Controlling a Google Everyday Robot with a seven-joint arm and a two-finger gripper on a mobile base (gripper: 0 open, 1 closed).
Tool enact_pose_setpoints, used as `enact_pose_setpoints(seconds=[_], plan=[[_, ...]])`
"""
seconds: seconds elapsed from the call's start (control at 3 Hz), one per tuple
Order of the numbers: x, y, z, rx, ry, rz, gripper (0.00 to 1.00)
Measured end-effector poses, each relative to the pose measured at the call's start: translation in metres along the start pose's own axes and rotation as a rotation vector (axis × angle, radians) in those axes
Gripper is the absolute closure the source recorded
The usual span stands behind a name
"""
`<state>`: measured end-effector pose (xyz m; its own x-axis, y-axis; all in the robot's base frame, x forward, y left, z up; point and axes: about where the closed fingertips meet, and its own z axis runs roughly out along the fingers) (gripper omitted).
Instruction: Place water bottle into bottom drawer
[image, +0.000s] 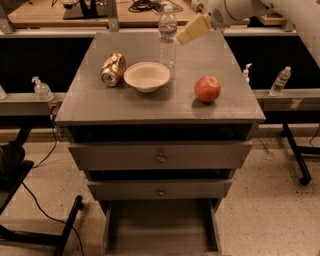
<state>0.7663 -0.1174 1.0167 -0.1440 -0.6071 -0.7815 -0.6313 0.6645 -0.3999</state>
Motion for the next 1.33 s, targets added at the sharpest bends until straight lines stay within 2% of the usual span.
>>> enact_pose_setpoints(seconds=[0.33, 0.67, 1.0, 1.33], plan=[[-0.024, 0.001, 0.014, 0.013, -0.098, -0.002, 0.0], [-0.021, -0.002, 0.013, 0.023, -0.089, 0.0, 0.0], [-0.029, -0.006, 0.03, 0.069, -0.157, 0.03, 0.0], [-0.043, -0.011, 0.075, 0.135, -0.259, 0.091, 0.0]])
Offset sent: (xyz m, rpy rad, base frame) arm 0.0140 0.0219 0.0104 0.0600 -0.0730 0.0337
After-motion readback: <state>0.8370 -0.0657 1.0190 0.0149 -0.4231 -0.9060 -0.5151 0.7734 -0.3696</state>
